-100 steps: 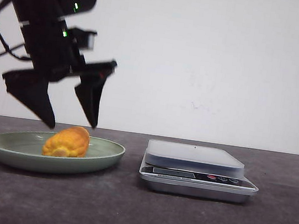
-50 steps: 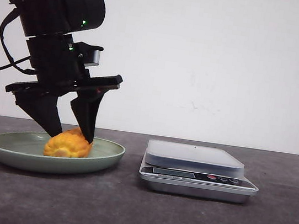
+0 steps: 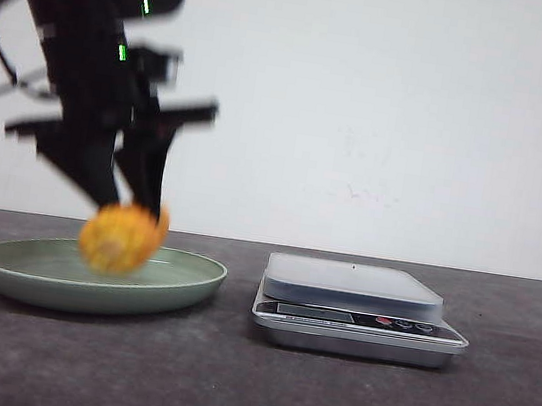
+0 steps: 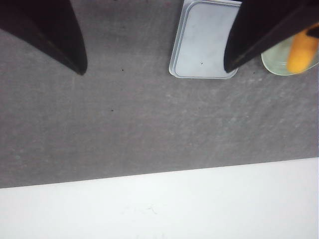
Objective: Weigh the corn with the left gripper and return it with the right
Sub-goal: 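Close the left gripper on the corn cob and lift it, then carry the corn cob with the left gripper onto the scale and release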
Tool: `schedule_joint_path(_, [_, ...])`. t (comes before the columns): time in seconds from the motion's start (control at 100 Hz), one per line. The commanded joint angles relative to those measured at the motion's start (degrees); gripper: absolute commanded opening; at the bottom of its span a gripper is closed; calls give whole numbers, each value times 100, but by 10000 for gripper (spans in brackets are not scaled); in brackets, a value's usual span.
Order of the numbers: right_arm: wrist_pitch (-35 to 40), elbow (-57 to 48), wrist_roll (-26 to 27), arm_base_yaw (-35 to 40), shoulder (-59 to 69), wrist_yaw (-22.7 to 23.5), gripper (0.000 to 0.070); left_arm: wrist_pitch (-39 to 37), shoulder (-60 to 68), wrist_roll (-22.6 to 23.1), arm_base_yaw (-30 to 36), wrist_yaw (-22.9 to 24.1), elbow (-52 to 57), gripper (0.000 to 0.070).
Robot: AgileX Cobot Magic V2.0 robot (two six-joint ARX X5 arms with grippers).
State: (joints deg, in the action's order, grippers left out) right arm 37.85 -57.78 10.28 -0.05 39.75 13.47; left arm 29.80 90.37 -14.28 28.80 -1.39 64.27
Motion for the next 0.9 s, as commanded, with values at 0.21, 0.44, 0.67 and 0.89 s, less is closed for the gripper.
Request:
schedule_joint_path(0.21, [-50,-118,-52,9,24,2,553,284,-1139,94,164,-129,531,10])
schedule_joint_path(0.44, [-31,-118,-48,9,22,4,553,533,-741,52,704,-133,1753,10])
schedule_joint_path(0.67, [-50,-118,-48,9,22,4,553,645,407,-31,1152,-131,2754,10])
schedule_joint_path(0.89, [-48,-118,-48,9,22,4,553,627,1379,-31,1453,109,3195,10])
